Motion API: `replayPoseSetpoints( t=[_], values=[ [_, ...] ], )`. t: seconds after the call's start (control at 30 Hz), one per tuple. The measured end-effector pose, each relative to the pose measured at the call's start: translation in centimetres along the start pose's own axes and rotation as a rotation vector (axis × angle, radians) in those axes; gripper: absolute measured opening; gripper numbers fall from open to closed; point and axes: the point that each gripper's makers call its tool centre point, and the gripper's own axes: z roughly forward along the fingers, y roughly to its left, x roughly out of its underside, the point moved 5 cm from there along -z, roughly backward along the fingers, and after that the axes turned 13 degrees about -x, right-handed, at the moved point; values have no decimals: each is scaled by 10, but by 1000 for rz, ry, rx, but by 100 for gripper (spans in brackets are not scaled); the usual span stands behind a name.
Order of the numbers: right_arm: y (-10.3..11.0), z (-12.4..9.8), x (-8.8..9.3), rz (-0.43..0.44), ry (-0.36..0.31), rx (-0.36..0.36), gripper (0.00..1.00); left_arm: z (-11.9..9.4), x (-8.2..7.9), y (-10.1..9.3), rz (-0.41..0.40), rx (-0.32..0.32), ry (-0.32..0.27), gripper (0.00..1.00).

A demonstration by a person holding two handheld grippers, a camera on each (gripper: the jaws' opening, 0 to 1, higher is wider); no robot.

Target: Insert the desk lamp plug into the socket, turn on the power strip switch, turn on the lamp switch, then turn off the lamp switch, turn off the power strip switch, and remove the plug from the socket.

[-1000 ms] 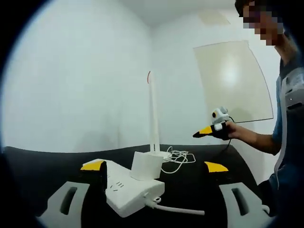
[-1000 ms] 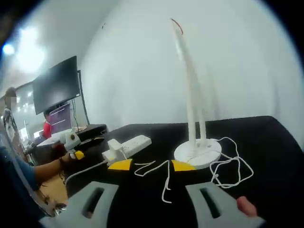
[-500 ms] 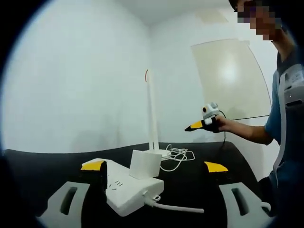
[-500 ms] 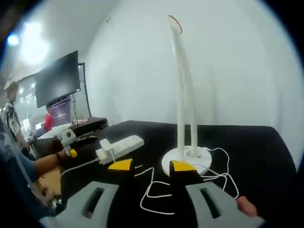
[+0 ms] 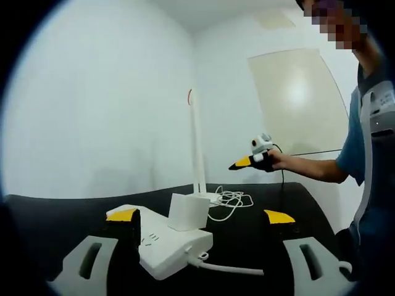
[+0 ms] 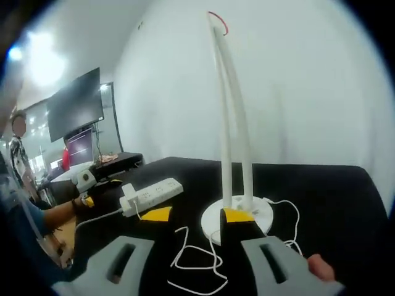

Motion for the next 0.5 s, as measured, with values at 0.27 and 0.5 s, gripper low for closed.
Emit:
replayPoseSetpoints(
  t=[0.27, 0.5],
  values=[
    [-14, 12, 1, -42, 50, -42, 30, 0, 0, -1, 3, 3, 2, 76],
    [-25, 23, 6, -41, 81, -63, 30, 0, 0, -1, 4, 4, 3, 76]
  ],
)
